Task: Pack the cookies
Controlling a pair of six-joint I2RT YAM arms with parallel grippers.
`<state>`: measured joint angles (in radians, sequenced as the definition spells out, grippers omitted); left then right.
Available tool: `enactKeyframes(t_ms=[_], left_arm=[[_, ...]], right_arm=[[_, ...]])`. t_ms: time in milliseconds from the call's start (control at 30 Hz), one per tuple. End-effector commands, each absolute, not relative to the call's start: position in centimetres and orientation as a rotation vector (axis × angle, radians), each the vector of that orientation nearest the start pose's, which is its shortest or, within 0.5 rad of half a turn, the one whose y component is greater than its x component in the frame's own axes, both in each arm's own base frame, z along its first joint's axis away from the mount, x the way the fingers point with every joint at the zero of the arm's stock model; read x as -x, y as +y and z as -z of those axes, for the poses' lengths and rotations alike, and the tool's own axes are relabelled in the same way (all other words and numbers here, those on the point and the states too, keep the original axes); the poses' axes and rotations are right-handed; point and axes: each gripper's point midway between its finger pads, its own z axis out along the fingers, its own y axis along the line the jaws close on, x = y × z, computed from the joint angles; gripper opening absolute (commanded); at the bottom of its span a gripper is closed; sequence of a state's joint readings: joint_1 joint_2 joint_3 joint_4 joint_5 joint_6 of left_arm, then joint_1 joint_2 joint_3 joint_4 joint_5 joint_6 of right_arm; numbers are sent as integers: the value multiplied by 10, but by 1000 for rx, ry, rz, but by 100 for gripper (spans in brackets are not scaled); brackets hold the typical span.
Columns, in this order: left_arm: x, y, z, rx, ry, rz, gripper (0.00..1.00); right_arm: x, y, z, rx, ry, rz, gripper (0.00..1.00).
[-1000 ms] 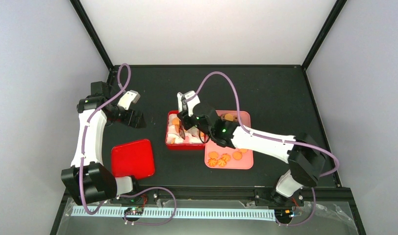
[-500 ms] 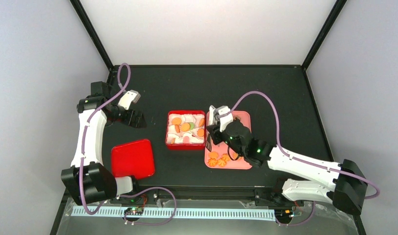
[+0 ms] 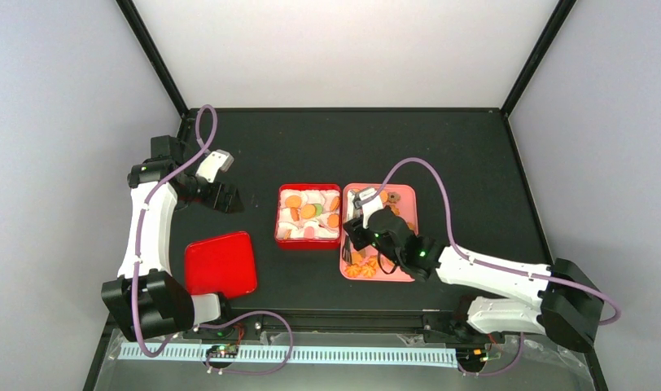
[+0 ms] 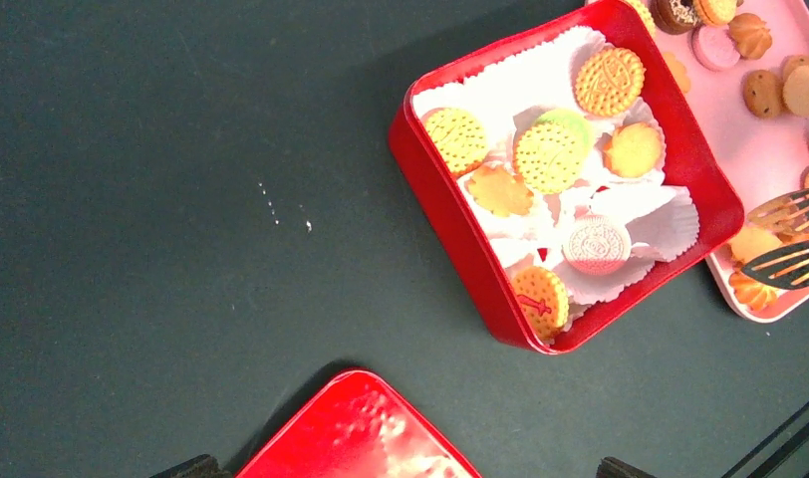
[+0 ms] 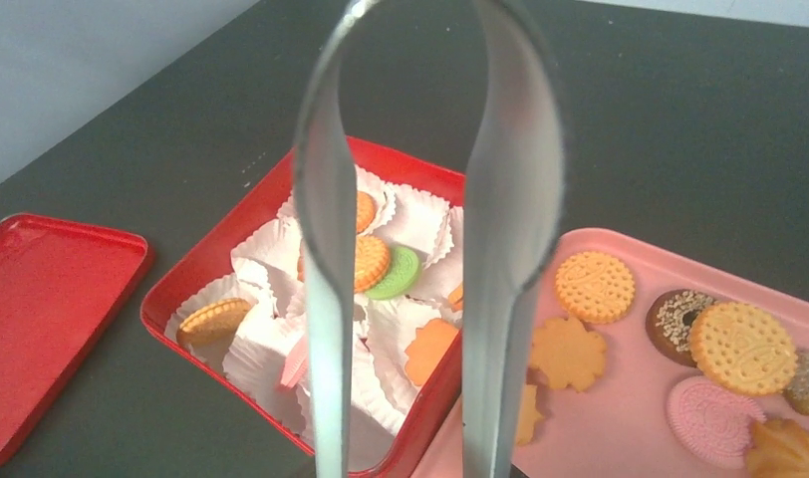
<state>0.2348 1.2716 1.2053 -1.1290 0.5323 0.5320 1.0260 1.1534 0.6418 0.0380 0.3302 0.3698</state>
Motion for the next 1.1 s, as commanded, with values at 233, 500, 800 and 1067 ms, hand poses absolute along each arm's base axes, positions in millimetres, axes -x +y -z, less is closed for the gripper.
enactKeyframes(t_ms=[233,500,800,1067], left_arm=[[-281,-18,-199,-553,2530,437,99],[-284,-18,-193,-542,2548,460,99],[-284,-16,-193,-543,2551,440,99],[-283,-15,-191,-539,2556,434,99]], right_arm=[[-240,286,-158,442,2037,-541,39],[-243,272,-180,409,1990,-487,14],[-251,275,-218,419,1919,-461,1],[-253,298,-285,465,1800,-559,1]])
